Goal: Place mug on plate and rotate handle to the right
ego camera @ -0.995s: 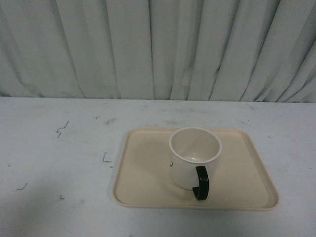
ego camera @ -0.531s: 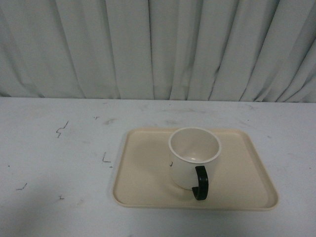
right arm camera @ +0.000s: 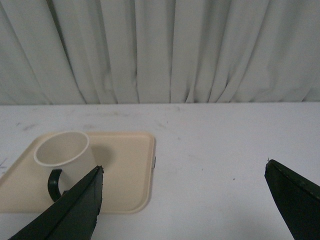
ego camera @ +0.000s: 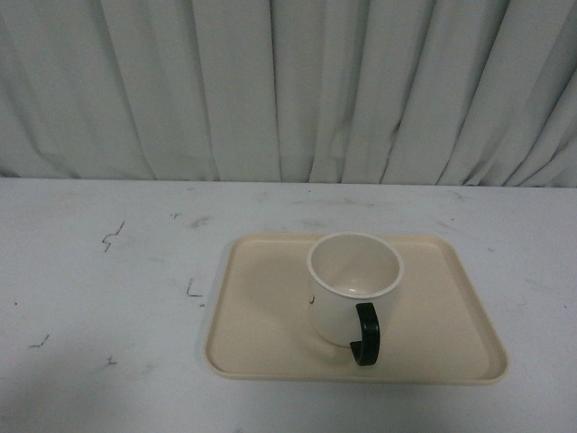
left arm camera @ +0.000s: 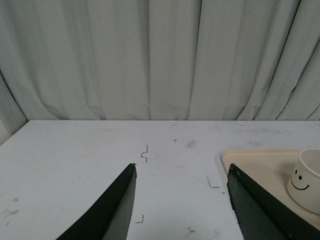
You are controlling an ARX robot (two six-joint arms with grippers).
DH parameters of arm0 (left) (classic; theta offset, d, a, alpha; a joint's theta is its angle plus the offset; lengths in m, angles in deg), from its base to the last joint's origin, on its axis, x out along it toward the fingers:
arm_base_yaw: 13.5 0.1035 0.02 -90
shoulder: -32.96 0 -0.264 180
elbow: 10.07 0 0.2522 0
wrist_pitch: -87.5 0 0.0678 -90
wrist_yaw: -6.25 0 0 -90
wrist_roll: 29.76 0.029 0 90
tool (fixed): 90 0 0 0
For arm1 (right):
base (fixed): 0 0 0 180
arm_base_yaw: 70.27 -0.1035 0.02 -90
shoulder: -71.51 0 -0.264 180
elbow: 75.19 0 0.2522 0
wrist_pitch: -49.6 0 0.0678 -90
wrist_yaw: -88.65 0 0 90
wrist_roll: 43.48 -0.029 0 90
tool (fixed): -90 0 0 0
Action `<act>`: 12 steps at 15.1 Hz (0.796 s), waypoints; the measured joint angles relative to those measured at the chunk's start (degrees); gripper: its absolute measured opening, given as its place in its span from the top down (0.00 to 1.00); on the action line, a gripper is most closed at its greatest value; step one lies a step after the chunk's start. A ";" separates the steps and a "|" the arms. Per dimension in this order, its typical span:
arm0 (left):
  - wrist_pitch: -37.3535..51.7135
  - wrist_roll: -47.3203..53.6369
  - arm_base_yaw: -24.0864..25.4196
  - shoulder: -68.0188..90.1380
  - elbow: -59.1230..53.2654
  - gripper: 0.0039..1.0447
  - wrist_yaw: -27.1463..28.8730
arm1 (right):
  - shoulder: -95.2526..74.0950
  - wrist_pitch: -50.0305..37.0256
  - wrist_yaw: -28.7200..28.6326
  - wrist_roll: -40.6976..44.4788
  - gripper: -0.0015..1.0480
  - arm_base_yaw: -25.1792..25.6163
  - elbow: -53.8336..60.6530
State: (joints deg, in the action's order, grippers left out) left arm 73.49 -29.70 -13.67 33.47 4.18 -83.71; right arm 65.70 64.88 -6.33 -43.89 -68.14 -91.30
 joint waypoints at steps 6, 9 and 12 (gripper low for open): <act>0.00 0.00 0.00 0.00 0.00 0.25 -0.04 | -14.51 -1.20 -3.04 -0.70 0.06 -1.20 -6.86; -0.02 -0.02 0.00 0.00 0.00 0.06 0.07 | -36.48 -0.96 -5.49 0.72 0.06 -5.73 -21.31; 0.02 0.00 0.00 0.00 0.00 0.06 -0.02 | -59.23 0.48 -4.37 0.87 0.06 -11.61 -34.49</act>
State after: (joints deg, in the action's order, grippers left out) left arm 73.51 -29.70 -13.67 33.47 4.18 -83.74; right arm 6.47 65.36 -10.70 -43.02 -79.75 -125.79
